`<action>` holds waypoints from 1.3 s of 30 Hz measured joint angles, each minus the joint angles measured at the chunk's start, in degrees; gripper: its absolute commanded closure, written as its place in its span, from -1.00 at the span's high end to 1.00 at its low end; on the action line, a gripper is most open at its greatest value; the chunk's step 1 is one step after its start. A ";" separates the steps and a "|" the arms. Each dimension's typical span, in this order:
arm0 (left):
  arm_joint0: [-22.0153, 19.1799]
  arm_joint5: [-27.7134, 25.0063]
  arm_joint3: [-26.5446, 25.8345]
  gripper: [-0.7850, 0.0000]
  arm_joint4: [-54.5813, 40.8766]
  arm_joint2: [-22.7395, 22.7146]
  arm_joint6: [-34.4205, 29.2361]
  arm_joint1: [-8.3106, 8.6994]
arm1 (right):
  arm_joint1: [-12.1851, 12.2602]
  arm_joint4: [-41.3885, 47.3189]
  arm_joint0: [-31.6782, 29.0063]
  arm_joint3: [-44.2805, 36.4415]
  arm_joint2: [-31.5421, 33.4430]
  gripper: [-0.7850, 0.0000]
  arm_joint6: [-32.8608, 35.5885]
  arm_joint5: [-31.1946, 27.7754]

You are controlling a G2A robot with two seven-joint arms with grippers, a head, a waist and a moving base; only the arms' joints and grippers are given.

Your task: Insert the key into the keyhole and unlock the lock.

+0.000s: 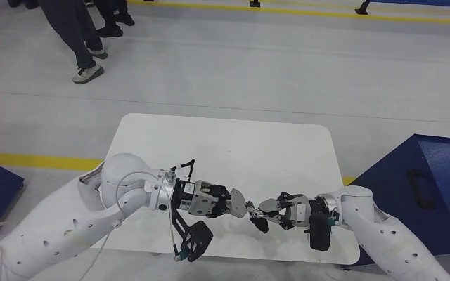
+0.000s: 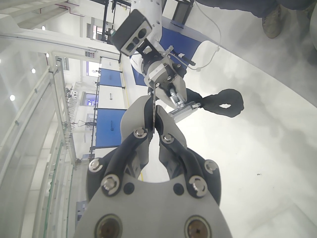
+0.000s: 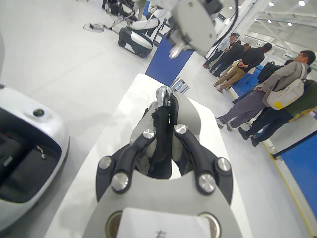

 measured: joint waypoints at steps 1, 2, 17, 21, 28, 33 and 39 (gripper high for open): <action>0.12 -0.59 -0.21 -1.00 0.70 -0.77 0.24 0.34 | 0.28 -2.28 -0.14 -0.70 0.29 -1.00 -0.96 0.27; 0.14 -1.43 -0.51 -1.00 1.68 -1.45 0.05 0.65 | 0.57 -4.26 -0.33 -1.28 0.61 -1.00 -1.97 0.32; -1.48 -6.03 -3.81 -1.00 9.35 -2.64 -0.06 1.24 | 1.02 -12.79 -1.35 -4.25 -0.17 -1.00 -0.51 3.87; -4.10 -10.33 -5.53 -1.00 15.36 -2.12 2.72 1.39 | 1.26 -14.91 -1.24 -4.29 -0.19 -1.00 -3.02 5.21; -7.06 -13.86 -6.17 -1.00 22.14 0.78 7.08 0.99 | 1.76 -18.47 -1.91 -4.86 0.35 -1.00 -5.41 8.87; -8.74 -13.48 -6.15 -1.00 25.10 3.09 7.81 0.12 | 2.09 -19.84 -2.49 -5.30 0.61 -1.00 -6.24 9.36; -9.83 -13.89 -6.59 -1.00 25.58 5.04 7.54 -0.97 | 2.28 -20.48 -2.96 -5.77 0.62 -1.00 -6.04 9.38</action>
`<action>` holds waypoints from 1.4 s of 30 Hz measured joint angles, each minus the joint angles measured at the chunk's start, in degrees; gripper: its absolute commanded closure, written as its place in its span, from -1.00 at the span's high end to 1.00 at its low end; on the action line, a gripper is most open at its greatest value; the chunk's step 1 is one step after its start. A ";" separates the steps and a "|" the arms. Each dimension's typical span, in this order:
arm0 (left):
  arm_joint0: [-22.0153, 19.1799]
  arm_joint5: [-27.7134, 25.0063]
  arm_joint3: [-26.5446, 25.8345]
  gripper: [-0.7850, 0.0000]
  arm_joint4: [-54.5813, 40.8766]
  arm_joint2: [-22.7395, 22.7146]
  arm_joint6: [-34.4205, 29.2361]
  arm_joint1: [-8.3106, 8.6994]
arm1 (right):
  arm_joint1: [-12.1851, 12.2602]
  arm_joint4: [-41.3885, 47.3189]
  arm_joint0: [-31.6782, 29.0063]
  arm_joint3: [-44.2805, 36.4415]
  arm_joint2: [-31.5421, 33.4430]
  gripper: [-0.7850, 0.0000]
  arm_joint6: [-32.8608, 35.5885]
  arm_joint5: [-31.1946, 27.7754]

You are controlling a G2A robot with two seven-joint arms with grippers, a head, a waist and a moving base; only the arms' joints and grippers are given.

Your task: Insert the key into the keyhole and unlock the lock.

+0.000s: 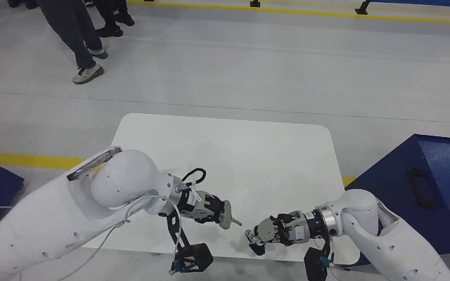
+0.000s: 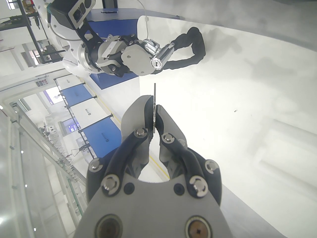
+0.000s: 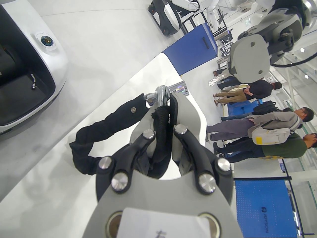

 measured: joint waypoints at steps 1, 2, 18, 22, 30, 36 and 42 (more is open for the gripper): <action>-0.15 -0.11 -0.14 -1.00 0.08 0.32 -0.02 -0.17 | 0.01 -0.01 -0.07 -0.07 0.00 -1.00 0.11 0.02; -0.29 -0.26 -0.28 -1.00 0.14 0.64 -0.07 -0.34 | 0.03 -0.04 -0.12 -0.15 -0.01 -1.00 0.19 0.03; -2.94 -2.71 1.05 -1.00 0.13 4.60 0.32 -2.77 | 0.20 -0.87 -0.72 -1.69 -0.44 -1.00 1.58 0.03; -3.55 -3.09 1.53 -1.00 0.12 5.48 0.74 -3.26 | 0.23 -0.88 -0.80 -1.84 -0.47 -1.00 1.85 0.11; -4.51 -3.00 2.50 -1.00 -0.09 6.42 1.12 -3.98 | 0.24 -0.97 -0.70 -2.04 -0.71 -1.00 2.05 0.15; -5.02 -2.91 3.13 -1.00 -0.30 7.06 1.78 -4.36 | 0.20 -1.02 -0.42 -2.04 -0.90 -1.00 2.10 0.16; -5.51 -3.13 3.73 -1.00 -0.40 7.54 2.14 -4.64 | 0.19 -0.94 -0.18 -1.93 -1.03 -1.00 2.10 0.11</action>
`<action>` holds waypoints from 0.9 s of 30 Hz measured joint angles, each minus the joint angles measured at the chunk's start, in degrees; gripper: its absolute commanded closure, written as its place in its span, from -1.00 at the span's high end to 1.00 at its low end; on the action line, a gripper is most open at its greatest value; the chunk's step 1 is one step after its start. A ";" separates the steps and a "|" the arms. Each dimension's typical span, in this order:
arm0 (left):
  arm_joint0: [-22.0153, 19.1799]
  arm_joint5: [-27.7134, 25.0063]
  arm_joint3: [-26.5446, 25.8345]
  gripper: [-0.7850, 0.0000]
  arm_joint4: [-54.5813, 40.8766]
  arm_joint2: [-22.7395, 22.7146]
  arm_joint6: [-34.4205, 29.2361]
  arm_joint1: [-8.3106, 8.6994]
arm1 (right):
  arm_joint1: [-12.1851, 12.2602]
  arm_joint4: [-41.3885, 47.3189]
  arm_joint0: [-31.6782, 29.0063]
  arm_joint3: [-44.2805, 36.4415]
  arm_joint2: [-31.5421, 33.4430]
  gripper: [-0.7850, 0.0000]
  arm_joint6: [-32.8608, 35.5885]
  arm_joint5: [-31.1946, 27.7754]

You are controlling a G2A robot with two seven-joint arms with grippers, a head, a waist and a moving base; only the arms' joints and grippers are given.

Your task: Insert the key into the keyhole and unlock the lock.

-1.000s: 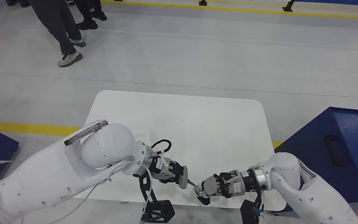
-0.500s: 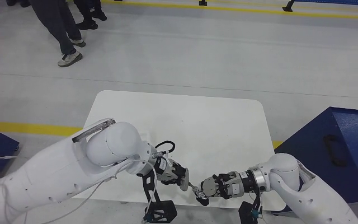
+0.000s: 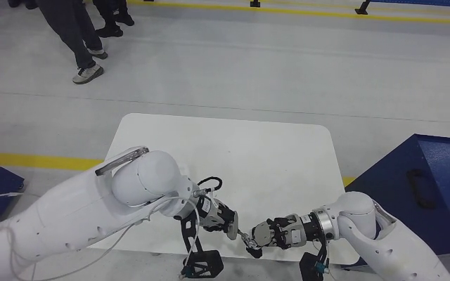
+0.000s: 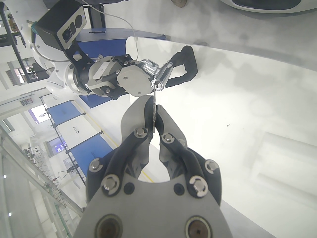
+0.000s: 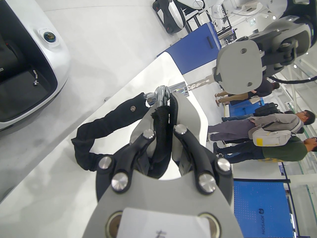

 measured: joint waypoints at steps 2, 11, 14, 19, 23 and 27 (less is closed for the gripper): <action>-0.17 -0.21 0.16 -1.00 0.08 0.17 -0.07 -0.10 | 0.00 -0.02 0.06 0.01 -0.02 -1.00 -0.02 0.06; -0.79 -0.78 0.55 -1.00 -0.40 0.51 -0.23 -0.43 | 0.10 -0.33 0.13 0.25 -0.01 -1.00 -0.44 0.33; -1.00 -0.90 0.51 -1.00 -0.17 0.96 0.06 -0.55 | 0.15 -0.43 0.12 0.33 0.04 -1.00 -0.64 0.49; -1.32 -1.51 0.80 -1.00 -0.18 1.57 -0.05 -0.83 | 0.24 -0.69 0.03 0.34 0.17 -1.00 -0.66 0.79; -1.67 -1.89 0.95 -1.00 -0.26 2.07 -0.24 -1.14 | 0.33 -1.11 -0.09 0.20 0.30 -1.00 -0.60 1.12; -2.00 -2.20 0.93 -1.00 -0.64 2.49 -0.52 -1.52 | 0.43 -1.58 -0.35 -0.07 0.45 -1.00 -0.25 1.57</action>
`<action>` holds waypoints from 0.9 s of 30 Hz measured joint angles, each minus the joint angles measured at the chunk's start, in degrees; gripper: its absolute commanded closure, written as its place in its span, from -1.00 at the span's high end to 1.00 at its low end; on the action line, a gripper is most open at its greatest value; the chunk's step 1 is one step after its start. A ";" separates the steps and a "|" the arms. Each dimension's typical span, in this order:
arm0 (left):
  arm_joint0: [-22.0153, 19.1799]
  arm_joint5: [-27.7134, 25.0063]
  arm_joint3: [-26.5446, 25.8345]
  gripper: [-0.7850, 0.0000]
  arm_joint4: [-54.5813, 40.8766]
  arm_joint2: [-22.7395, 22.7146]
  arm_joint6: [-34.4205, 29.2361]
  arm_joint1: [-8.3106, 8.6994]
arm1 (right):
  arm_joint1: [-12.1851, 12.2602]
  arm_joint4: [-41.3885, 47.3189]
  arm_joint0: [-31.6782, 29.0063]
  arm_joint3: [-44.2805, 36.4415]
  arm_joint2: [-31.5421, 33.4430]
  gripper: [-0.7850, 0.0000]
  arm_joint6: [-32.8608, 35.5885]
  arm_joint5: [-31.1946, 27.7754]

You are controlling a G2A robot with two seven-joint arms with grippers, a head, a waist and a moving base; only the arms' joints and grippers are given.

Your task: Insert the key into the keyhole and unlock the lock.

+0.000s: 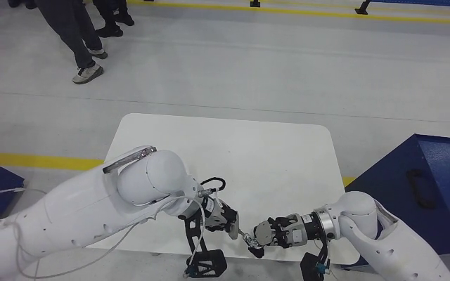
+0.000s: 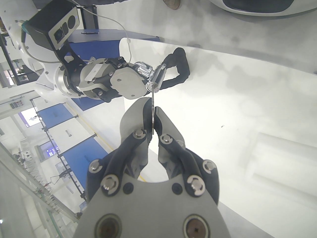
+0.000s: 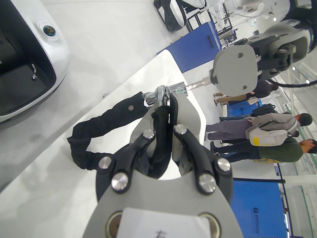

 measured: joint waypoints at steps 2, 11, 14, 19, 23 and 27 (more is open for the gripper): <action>-0.15 -0.17 -0.10 -1.00 -0.11 0.20 -0.18 -0.17 | 0.04 -0.09 -0.10 -0.10 0.05 -1.00 0.00 0.09; -0.84 -0.18 -0.14 -1.00 -0.81 1.10 -1.09 -1.13 | 0.21 -0.86 -0.48 -0.50 0.12 -1.00 -0.08 0.47; -1.01 -0.08 -0.04 -1.00 -1.24 1.15 -1.50 -1.39 | 0.27 -1.44 -0.52 -0.73 0.06 -1.00 -0.20 0.57; -1.35 -0.38 0.01 -1.00 -1.55 1.69 -1.68 -1.87 | 0.39 -2.25 -0.58 -1.04 0.10 -1.00 -0.27 0.79; -1.83 -0.58 0.13 -1.00 -1.56 2.24 -1.65 -2.33 | 0.48 -2.58 -0.68 -1.26 0.22 -1.00 -0.19 0.91; -2.41 -0.75 0.33 -1.00 -1.57 2.64 -1.65 -2.77 | 0.56 -2.76 -0.81 -1.52 0.32 -1.00 -0.05 0.92</action>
